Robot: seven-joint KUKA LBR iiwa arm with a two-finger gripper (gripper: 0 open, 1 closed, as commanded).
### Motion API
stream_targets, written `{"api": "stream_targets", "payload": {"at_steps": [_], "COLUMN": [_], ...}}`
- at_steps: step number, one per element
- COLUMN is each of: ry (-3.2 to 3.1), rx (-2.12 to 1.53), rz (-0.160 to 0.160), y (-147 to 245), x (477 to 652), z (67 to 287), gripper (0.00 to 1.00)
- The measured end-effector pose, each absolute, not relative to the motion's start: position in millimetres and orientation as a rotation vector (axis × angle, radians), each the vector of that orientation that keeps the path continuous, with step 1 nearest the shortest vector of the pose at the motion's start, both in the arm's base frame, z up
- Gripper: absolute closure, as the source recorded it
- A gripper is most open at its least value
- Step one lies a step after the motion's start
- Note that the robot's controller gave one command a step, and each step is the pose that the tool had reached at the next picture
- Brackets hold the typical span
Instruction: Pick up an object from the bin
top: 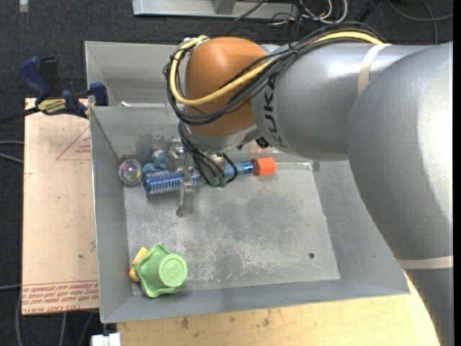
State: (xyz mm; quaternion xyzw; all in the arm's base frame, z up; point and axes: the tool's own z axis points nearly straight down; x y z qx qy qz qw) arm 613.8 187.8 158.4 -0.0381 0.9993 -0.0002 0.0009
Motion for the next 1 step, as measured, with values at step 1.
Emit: {"api": "stream_targets", "payload": {"at_steps": [1], "ry": [3.141], "rx": [-0.066], "rz": [0.002], "y": [177.1], "x": [635.1], "z": [68.1], "gripper": [0.0]}}
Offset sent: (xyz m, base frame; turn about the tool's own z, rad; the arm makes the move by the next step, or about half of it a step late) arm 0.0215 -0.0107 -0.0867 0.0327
